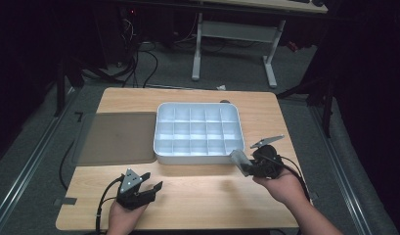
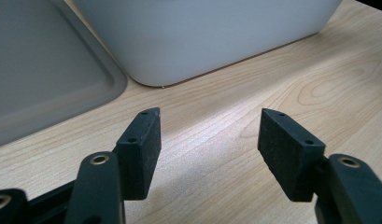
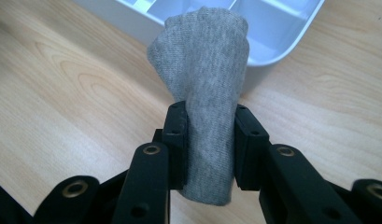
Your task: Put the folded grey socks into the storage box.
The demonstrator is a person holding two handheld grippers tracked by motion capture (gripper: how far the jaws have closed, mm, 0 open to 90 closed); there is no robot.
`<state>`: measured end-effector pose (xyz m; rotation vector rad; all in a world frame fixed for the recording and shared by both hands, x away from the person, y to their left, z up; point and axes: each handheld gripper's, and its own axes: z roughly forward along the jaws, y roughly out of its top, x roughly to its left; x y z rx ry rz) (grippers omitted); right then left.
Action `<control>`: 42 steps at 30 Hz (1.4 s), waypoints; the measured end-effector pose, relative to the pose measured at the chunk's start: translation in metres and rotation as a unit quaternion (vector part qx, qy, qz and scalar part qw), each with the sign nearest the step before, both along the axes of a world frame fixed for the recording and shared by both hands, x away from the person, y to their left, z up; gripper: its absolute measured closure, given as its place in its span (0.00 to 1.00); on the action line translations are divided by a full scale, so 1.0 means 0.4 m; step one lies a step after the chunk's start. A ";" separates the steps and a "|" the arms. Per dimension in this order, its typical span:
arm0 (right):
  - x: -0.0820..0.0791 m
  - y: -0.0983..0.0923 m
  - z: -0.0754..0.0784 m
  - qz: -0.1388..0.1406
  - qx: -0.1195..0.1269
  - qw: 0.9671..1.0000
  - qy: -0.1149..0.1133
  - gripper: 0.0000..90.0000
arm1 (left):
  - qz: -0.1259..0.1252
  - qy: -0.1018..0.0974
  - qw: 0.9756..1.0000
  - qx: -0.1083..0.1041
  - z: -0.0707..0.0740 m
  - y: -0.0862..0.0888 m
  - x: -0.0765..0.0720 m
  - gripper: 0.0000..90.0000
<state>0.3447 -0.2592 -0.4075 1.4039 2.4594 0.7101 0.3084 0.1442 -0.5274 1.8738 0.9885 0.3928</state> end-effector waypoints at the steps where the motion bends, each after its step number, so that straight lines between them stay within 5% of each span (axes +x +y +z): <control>1: 0.012 0.004 0.008 0.000 -0.003 1.000 0.003 0.79 | -0.001 0.000 1.000 0.000 0.000 0.000 0.000 0.44; 21: 0.148 0.053 0.049 -0.002 -0.039 0.998 0.038 0.79 | -0.003 0.000 1.000 -0.004 0.001 0.002 -0.001 0.45; 42: 0.254 0.080 -0.015 -0.035 -0.088 0.992 0.080 0.79 | -0.003 0.002 1.000 -0.004 -0.001 0.004 -0.001 0.45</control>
